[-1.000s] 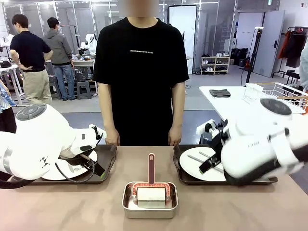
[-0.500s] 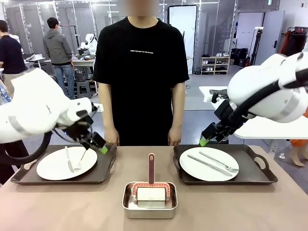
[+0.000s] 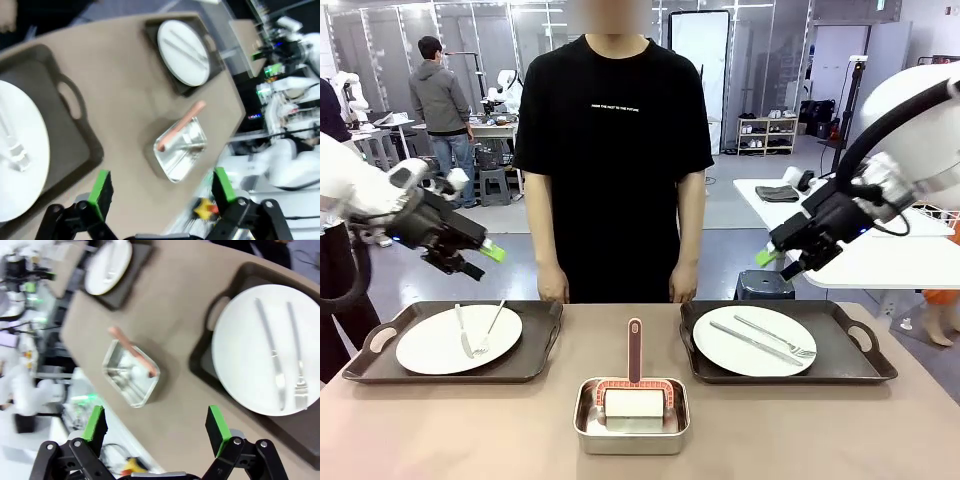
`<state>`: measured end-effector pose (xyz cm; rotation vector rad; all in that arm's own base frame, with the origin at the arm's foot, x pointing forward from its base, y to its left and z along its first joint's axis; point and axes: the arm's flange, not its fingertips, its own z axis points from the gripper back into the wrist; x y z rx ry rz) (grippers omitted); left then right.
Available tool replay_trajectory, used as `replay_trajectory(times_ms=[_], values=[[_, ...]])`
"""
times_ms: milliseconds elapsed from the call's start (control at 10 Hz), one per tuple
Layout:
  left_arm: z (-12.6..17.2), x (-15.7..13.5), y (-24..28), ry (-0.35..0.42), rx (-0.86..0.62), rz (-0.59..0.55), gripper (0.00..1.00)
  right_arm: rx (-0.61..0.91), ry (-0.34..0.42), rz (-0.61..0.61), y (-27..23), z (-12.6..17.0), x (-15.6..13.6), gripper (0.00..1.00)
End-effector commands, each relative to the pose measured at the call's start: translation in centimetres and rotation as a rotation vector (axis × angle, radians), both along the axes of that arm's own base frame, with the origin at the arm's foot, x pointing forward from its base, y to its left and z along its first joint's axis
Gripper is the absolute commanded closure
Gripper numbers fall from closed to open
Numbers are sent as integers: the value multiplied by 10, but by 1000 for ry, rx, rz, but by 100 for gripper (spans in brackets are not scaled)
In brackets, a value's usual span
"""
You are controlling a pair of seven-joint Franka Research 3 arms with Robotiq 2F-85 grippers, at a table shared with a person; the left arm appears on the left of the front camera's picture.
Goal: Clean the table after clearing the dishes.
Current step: When the left (or right) Handle tray is removed, use the left hand (or right hand) to clean the left (or right) side of the table with the Lint Roller.
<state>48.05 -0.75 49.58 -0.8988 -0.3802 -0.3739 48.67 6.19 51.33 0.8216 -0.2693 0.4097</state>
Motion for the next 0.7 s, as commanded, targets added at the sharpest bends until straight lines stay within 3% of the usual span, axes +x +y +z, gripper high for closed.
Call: replay_trajectory(times_ms=[0, 200, 500, 600], values=[[-8, 9, 50, 98, -215, -3, 0, 215, 96, -41, -47, 0, 14, 0], [-18, -4, 116, 156, -354, -4, 0, 382, 125, -110, -115, -2, 8, 0], [-31, -32, 204, 203, -506, 148, 0, 561, 166, -243, -211, -15, -7, 0], [-40, -41, 228, 219, -536, 225, 0, 551, 188, -271, -232, -22, -14, 0]])
